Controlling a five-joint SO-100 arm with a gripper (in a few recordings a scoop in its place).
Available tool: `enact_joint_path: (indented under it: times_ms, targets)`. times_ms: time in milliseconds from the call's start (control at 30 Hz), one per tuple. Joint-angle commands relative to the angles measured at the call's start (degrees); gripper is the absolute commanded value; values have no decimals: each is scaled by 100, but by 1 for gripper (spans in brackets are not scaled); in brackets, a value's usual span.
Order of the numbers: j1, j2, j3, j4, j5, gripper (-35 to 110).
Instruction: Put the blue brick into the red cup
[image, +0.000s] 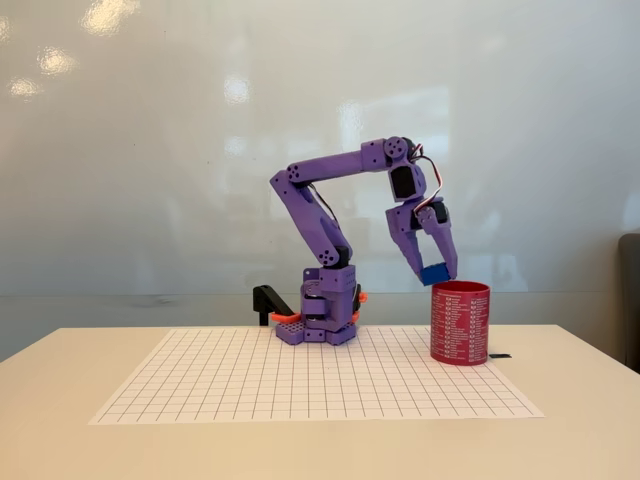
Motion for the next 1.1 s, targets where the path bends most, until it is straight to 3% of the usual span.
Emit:
enact_joint_path:
  times_ms: [0,667,833,1067]
  targets:
    - [-44,123,-246,-18,193,-1]
    - [-940,-721,-659,-562,457,0]
    - [-686,-729,-738,-475,475,31]
    - [-659,-721,-835,-413,492,48]
